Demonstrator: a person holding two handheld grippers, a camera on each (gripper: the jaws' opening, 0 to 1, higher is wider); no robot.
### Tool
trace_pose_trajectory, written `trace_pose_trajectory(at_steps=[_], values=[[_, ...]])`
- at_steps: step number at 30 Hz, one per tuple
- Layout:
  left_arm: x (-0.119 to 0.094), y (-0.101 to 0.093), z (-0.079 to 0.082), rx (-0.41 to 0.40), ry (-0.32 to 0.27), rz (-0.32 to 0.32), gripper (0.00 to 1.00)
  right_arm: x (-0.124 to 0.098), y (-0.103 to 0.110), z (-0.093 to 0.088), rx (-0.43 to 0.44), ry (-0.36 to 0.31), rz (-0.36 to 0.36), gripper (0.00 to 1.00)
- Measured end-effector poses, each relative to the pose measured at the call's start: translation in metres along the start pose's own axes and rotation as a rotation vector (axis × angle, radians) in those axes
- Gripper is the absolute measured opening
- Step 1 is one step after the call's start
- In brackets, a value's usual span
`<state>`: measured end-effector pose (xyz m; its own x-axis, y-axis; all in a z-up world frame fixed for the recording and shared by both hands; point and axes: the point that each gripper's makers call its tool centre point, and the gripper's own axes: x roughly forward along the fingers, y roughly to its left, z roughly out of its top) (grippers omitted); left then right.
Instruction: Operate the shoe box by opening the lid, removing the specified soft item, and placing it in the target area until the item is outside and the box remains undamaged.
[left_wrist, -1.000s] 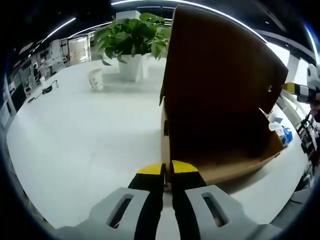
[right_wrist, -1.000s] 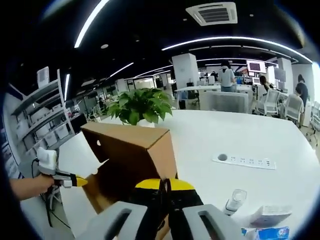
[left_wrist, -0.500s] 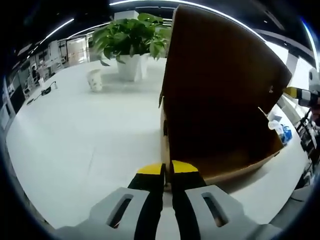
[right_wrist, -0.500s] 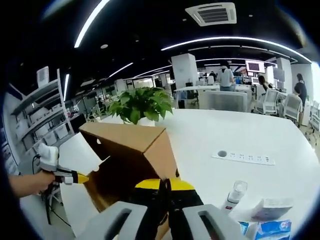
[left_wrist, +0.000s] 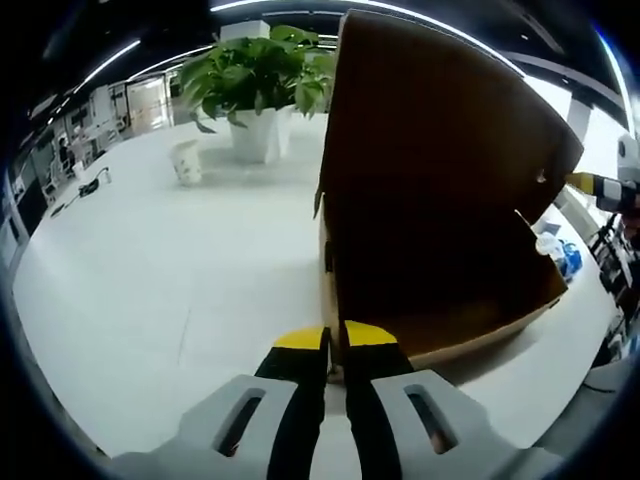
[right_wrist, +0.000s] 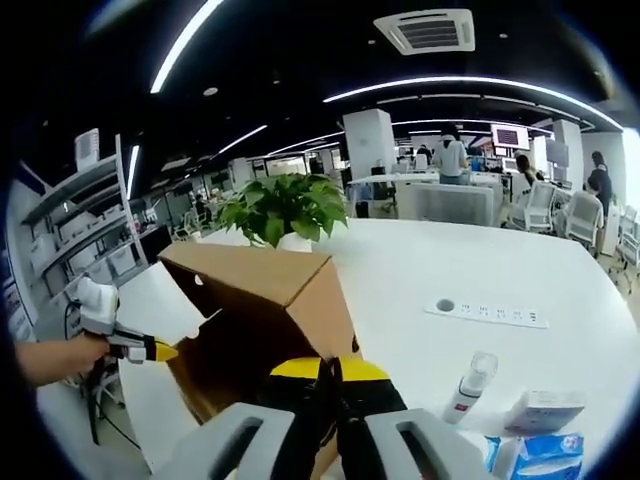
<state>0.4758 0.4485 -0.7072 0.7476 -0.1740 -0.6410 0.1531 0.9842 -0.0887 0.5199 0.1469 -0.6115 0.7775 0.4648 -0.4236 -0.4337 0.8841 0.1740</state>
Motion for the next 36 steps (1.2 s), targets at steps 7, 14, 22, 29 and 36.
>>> trace_pose_trajectory(at_steps=[7, 14, 22, 29, 36], values=[[-0.004, 0.0, 0.006, 0.022, -0.022, -0.009, 0.04, -0.002, 0.002, -0.004, -0.019, 0.005, -0.003, 0.0], [-0.012, 0.001, 0.027, 0.045, -0.075, -0.016, 0.05, -0.003, 0.002, -0.006, -0.018, 0.004, -0.002, 0.0], [-0.019, -0.001, 0.046, 0.074, -0.113, -0.036, 0.08, -0.005, 0.004, -0.011, -0.012, 0.005, -0.001, 0.0], [-0.025, -0.005, 0.059, 0.097, -0.147, -0.052, 0.1, -0.007, 0.005, -0.015, -0.005, 0.009, 0.001, 0.0], [-0.029, -0.007, 0.067, 0.115, -0.162, -0.069, 0.12, -0.009, 0.007, -0.021, 0.002, 0.021, 0.004, 0.0]])
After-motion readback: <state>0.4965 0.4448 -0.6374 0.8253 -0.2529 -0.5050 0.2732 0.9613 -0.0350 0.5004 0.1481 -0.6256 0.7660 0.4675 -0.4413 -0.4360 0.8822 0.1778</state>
